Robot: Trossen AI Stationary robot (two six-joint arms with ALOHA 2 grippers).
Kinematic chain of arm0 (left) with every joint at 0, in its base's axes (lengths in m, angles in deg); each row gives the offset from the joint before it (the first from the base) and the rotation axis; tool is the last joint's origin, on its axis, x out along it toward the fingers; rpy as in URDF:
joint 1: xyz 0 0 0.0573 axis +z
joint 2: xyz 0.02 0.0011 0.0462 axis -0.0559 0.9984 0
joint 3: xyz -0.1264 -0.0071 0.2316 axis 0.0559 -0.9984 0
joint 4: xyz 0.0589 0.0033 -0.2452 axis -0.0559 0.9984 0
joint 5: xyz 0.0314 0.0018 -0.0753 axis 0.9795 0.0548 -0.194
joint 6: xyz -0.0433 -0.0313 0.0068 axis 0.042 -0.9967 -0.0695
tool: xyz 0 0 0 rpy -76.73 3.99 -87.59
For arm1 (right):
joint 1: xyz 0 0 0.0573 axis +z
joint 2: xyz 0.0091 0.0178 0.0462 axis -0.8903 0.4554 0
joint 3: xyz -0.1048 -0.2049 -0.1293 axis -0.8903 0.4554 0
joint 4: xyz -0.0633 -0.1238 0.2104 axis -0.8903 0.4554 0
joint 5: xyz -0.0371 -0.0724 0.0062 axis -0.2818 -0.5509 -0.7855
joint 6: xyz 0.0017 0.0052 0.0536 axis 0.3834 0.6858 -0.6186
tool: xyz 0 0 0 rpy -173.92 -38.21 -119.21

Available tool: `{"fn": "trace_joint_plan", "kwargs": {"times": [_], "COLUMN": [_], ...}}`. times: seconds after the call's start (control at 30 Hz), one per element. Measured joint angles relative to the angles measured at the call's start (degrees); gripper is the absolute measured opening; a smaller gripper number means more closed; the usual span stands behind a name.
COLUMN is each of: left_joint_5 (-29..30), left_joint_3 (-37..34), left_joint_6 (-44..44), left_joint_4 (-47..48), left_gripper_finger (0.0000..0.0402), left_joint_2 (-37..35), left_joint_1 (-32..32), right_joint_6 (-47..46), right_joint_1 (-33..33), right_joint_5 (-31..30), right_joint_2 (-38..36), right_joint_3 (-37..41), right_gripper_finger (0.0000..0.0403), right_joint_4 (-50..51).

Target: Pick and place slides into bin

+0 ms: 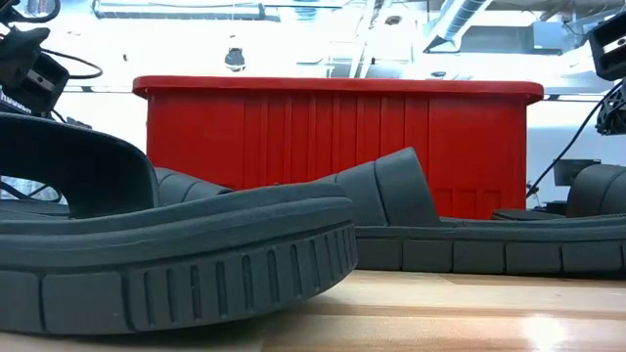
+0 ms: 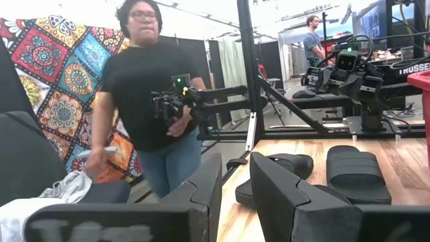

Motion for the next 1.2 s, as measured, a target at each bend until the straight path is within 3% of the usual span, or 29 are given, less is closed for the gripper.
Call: {"fn": "trace_joint_plan", "kwargs": {"times": [0.1,0.27,0.37,0.47,0.67,0.8,1.0,1.2], "left_joint_5": [0.06,4.36,4.54,4.58,5.9,10.63,23.77,27.6], "left_joint_3": [0.0,-0.01,-0.02,0.39,8.74,16.98,31.35,42.49], "left_joint_6": [0.05,8.69,12.05,23.27,34.67,35.66,37.6,34.62], "left_joint_4": [-0.37,-4.72,-13.37,-20.85,-22.81,-18.42,-9.42,-6.09], "left_gripper_finger": [0.0154,0.0154,0.0154,0.0154,0.0154,0.0154,0.0154,0.0154], "left_joint_2": [-0.01,0.02,0.01,0.01,2.7,13.08,35.52,49.23], "left_joint_1": [0.0,1.73,3.61,6.06,10.18,11.88,14.51,15.28], "right_joint_6": [0.0,0.0,0.01,0.01,-0.01,0.01,0.0,0.01], "right_joint_1": [0.01,-0.01,-0.01,-0.01,0.0,-0.01,0.01,0.01], "right_joint_5": [-0.01,-0.01,-0.01,-0.01,-0.01,-0.01,-0.01,-0.01], "right_joint_2": [-0.01,-0.02,-0.02,0.0,0.0,0.0,-0.02,0.0], "right_joint_3": [0.0,0.0,0.0,0.0,0.0,0.0,0.0,0.0], "right_gripper_finger": [0.007,0.007,0.007,0.007,0.007,0.007,0.007,0.007], "right_joint_4": [0.0,0.0,0.02,0.02,0.0,0.0,0.0,0.0]}}
